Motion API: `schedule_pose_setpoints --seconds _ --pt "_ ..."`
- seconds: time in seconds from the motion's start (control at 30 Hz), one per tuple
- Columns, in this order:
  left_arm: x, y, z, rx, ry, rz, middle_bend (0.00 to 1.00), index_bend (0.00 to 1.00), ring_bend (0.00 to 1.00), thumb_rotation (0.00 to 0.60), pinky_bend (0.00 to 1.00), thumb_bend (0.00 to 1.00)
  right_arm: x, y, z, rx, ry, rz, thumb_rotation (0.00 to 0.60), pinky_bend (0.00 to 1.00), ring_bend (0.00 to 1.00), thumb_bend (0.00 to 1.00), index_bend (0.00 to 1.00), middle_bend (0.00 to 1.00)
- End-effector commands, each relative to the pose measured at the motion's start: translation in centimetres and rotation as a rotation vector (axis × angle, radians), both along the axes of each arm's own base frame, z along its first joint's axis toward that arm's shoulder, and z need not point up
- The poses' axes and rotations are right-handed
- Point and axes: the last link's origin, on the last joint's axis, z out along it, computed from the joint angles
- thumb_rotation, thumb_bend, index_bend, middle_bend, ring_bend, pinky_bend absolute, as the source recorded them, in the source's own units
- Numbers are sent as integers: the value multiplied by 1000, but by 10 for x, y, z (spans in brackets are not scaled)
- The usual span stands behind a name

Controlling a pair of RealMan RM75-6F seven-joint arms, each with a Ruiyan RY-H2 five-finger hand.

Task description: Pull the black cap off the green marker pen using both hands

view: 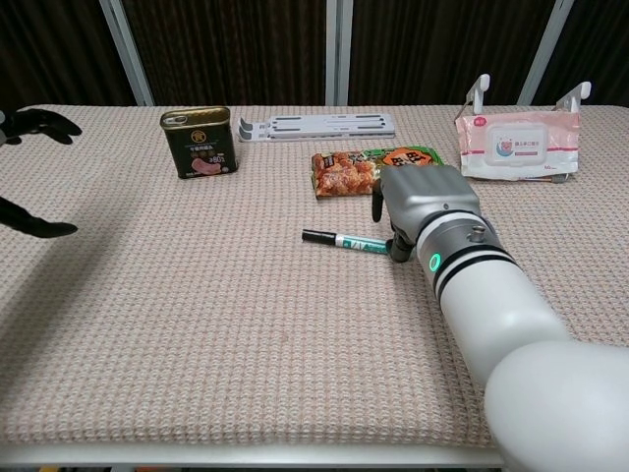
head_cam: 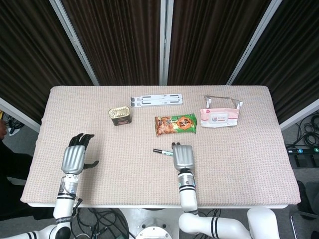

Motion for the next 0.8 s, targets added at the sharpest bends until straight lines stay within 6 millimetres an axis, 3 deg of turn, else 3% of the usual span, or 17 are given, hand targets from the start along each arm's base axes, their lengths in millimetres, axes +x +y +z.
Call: schedule_pose_setpoints --seconds 0.03,0.8 --pt "0 1 -1 -4 0 1 176 171 94 600 148 0 -2 0 -3 1 4 -12 600 814 727 305 395 423" --pt "-5 1 -5 -12 2 15 176 171 94 600 149 0 0 -4 -23 -1 45 -42 600 814 731 324 433 452"
